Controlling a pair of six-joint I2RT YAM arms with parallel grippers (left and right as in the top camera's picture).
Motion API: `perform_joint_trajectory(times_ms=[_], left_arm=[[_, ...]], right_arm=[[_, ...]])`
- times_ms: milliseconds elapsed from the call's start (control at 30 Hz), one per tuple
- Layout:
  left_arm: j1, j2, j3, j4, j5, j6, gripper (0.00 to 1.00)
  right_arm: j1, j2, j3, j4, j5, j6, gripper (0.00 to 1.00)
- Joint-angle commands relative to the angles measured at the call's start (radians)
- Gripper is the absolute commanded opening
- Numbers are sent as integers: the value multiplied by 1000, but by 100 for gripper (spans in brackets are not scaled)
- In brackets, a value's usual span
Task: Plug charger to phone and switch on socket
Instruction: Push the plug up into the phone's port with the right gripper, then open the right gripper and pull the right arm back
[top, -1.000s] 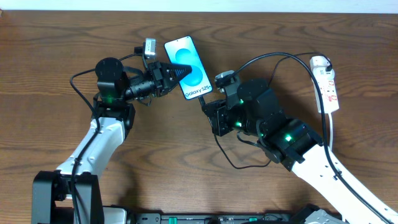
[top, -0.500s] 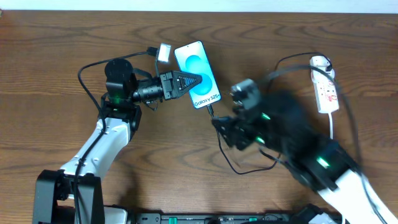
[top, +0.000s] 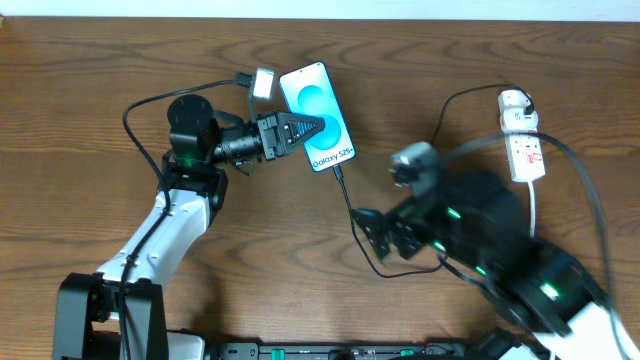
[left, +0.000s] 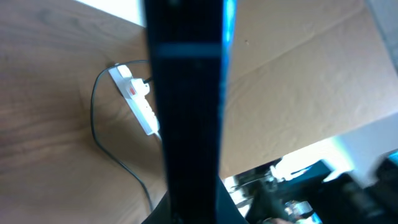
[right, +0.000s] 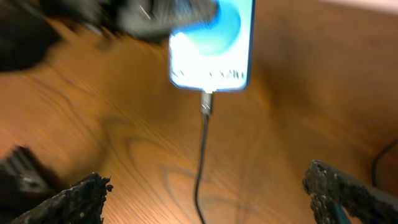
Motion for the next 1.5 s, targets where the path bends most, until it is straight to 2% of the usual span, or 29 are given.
perform_joint_trajectory(times_ms=[0,100,200,367,500,667,700,1000,1167,1233,1333,1467], left_arm=[[3,-5,8,15,-26,-192,7],[3,-5,8,15,-28,-254,7],[3,-5,8,14,-28,-255,7],[3,-5,8,-10,-16,-255,8],[3,-5,8,-46,-5,-254,7],[3,-5,8,-49,14,-254,7],[3,-5,8,-49,14,-254,7],[-35,-5,8,-49,24,-227,7],[-45,-5,8,-49,51,-192,7],[-45,-5,8,-49,37,-175,7],[-45,-5,8,-49,8,-175,7],[-45,-5,8,-49,-73,-191,7]], right_arm=[[15,107,-19,16,17,33,90],[28,187,-19,49,18,35,76],[42,237,-19,73,18,48,66],[50,264,-19,142,43,55,38],[50,264,-19,187,71,54,20],[50,265,-19,213,73,55,2],[50,265,-19,216,73,55,1],[50,263,-19,331,73,46,1],[50,270,-21,266,72,54,1],[50,264,-17,263,70,54,8],[49,212,3,254,71,53,36],[35,89,9,216,91,53,62]])
